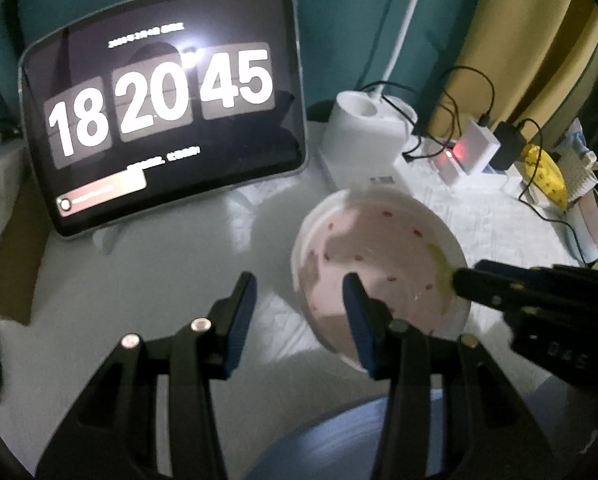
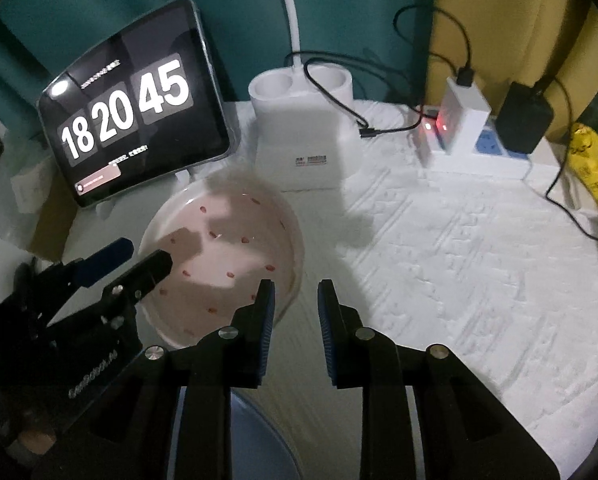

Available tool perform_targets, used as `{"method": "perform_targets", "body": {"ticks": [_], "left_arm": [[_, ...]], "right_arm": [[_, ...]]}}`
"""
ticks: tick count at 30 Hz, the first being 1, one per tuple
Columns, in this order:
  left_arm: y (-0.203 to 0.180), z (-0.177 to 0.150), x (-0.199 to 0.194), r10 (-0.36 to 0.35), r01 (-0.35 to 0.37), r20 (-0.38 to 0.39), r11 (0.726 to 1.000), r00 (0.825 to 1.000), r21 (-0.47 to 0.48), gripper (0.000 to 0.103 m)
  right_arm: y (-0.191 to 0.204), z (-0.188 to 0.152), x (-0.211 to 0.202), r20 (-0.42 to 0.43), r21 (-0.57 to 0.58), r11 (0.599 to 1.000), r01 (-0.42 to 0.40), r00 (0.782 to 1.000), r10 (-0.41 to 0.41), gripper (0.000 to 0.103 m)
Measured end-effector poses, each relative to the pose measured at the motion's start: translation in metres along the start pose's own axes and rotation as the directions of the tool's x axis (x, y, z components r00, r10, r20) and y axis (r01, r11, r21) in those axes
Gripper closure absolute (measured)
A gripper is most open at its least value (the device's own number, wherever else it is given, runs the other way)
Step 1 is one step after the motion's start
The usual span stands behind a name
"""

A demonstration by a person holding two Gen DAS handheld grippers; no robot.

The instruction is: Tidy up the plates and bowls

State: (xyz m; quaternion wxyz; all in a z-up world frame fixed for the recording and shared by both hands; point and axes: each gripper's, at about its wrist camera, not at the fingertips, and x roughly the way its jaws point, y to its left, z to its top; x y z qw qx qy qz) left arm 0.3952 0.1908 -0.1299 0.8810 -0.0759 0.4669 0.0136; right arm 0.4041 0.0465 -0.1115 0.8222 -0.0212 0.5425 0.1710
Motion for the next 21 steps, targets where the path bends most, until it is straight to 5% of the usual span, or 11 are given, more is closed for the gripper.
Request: {"method": "perform_targets", "body": {"ticks": [12,15,21], "left_arm": [[-0.01,-0.003,0.03,-0.011,0.014,-0.079,0.999,0.997,0.044,0.058],[-0.009,-0.003,0.029,-0.025,0.028,-0.07,0.999,0.997,0.042,0.071],[-0.01,-0.005,0.022,-0.029,0.031,-0.048,0.998,0.998,0.046,0.079]], "right_arm": [[0.0,0.006,0.036,-0.084,0.038,0.999,-0.022,0.996,0.025,0.074],[0.002,0.005,0.035,-0.074,0.017,1.0,-0.019,0.997,0.02,0.088],[0.004,0.003,0.032,-0.055,0.005,1.0,-0.016,0.998,0.016,0.088]]}}
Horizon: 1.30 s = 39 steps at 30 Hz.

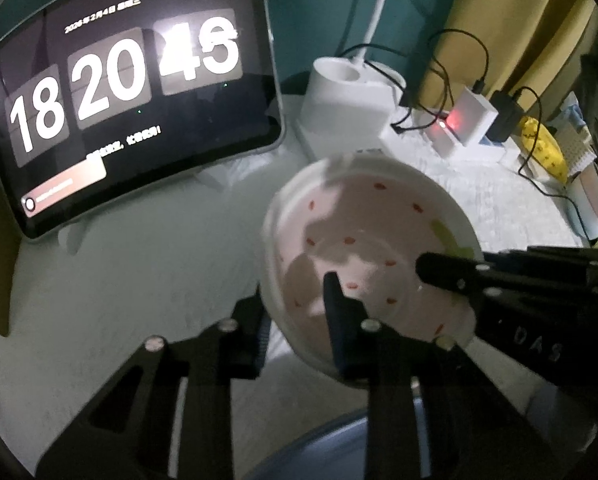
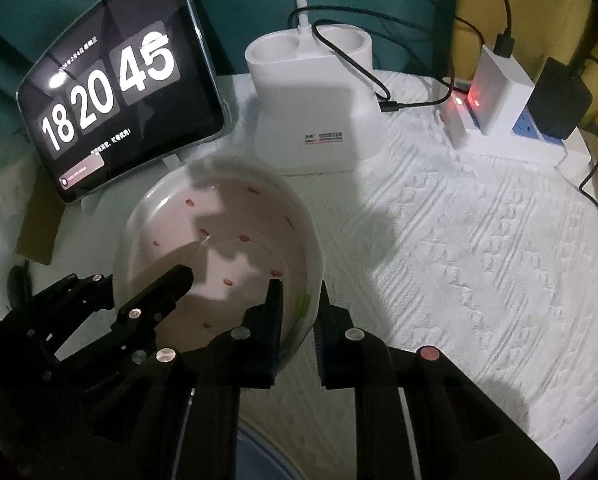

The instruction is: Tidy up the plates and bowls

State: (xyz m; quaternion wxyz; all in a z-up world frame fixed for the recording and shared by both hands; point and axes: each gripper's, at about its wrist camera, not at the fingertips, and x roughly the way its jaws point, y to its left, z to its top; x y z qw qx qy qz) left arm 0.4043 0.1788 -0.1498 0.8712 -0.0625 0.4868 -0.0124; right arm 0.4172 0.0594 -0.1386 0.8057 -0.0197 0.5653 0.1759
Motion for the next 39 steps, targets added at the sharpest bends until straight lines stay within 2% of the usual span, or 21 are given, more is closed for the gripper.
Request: {"method": "perform_targets", "body": {"ticks": [7,17,39], "left_arm": [[-0.006,-0.002,-0.02,0.015,-0.016,0.046,1.0,0.999,0.017,0.079],[-0.021,-0.01,-0.059,-0.003,-0.001,0.104,0.999,0.995,0.035,0.079],[-0.102,-0.047,-0.129,-0.053,0.032,0.177,0.992,0.983,0.121,0.079]], "right_arm": [[0.005,-0.005,-0.014,0.052,-0.014,1.0,0.007,0.999,-0.006,0.089],[0.006,-0.021,-0.056,0.127,-0.03,1.0,0.009,0.992,-0.005,0.089],[-0.038,-0.09,-0.15,0.236,0.002,1.0,0.022,0.972,-0.022,0.089]]}}
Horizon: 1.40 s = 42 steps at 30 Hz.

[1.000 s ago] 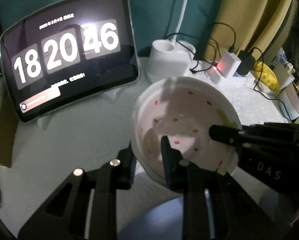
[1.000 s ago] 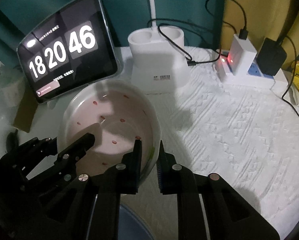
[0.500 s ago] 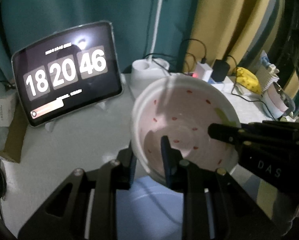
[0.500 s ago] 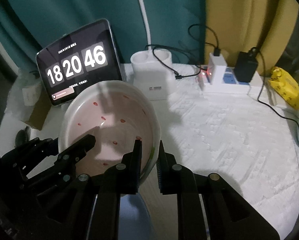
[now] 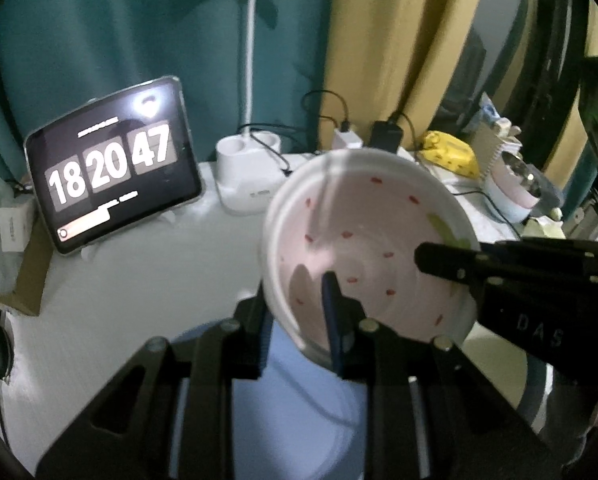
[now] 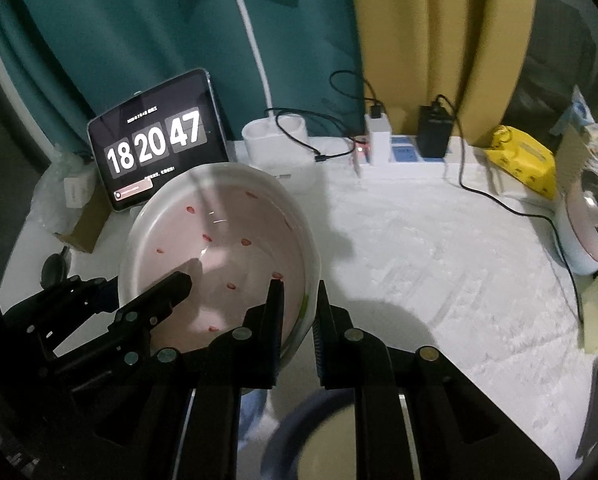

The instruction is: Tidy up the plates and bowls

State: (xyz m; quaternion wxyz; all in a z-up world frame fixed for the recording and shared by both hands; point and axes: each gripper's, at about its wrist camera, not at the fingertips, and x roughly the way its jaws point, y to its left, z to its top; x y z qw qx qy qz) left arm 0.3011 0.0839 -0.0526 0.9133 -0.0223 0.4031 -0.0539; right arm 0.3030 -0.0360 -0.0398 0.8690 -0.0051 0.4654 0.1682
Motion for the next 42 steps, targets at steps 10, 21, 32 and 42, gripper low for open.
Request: {"method": "perform_targets", "body": {"ticks": [10,21,32,42], "left_arm": [[-0.043,-0.014,-0.014,-0.024,0.024,-0.005,0.999,1.0,0.039,0.079],[-0.091,-0.034,-0.018,-0.036,0.038,-0.03,0.995,0.999,0.089,0.079],[-0.126,-0.06,-0.005,-0.031,0.041,-0.082,0.992,0.996,0.121,0.079],[-0.136,-0.076,0.0,0.0,0.015,-0.104,0.99,0.995,0.141,0.079]], "right_arm": [[-0.031,-0.024,-0.031,0.025,0.035,0.999,0.005,1.0,-0.005,0.089],[-0.068,-0.054,-0.051,0.028,0.085,0.996,0.004,1.0,-0.006,0.089],[-0.099,-0.085,-0.05,-0.004,0.116,0.993,0.005,1.0,-0.004,0.089],[-0.105,-0.104,-0.045,-0.024,0.12,0.993,0.002,1.0,0.001,0.089]]}}
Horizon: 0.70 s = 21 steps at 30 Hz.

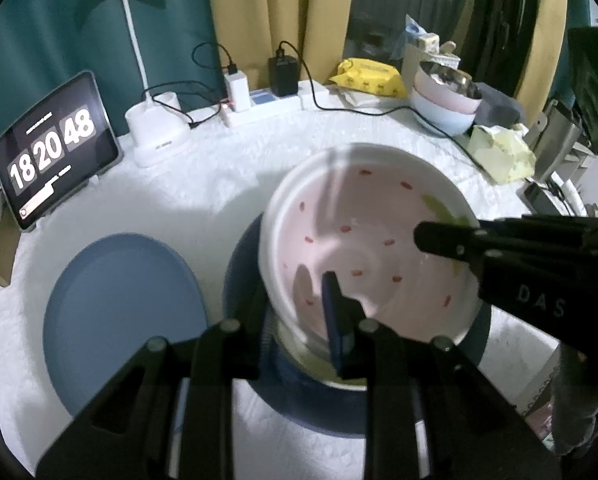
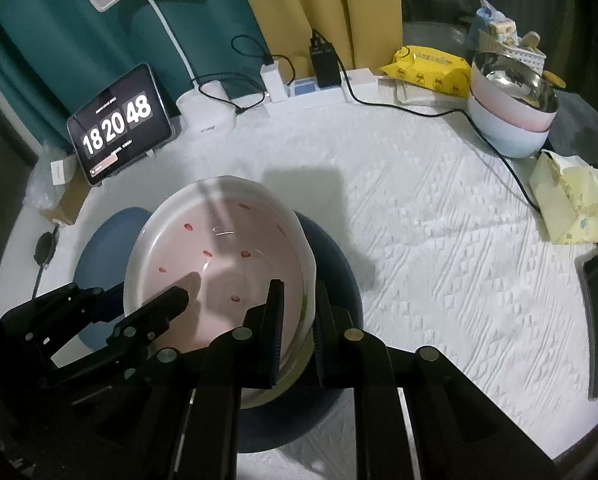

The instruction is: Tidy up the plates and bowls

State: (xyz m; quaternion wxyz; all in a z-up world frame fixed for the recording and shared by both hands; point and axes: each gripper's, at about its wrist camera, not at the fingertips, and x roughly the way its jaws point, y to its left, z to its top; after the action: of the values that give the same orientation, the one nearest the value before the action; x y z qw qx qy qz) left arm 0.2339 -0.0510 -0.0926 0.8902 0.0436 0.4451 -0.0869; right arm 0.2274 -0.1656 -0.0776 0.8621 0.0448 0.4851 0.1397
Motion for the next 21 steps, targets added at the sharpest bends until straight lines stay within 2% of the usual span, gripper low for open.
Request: {"method": "perform_targets", "body": {"ticks": [12,21], "left_arm": [[-0.001,-0.009,0.001,0.041,-0.041,-0.008,0.999,0.999,0.004,0.079],[0.005,-0.01,-0.004,0.034,-0.034,-0.003,0.999,0.999,-0.005,0.078]], "right_arm": [[0.001,-0.01,0.003,-0.008,-0.02,0.999,0.03,1.0,-0.03,0.088],[0.002,-0.01,0.001,-0.005,-0.022,0.999,0.033,0.999,-0.033,0.085]]}}
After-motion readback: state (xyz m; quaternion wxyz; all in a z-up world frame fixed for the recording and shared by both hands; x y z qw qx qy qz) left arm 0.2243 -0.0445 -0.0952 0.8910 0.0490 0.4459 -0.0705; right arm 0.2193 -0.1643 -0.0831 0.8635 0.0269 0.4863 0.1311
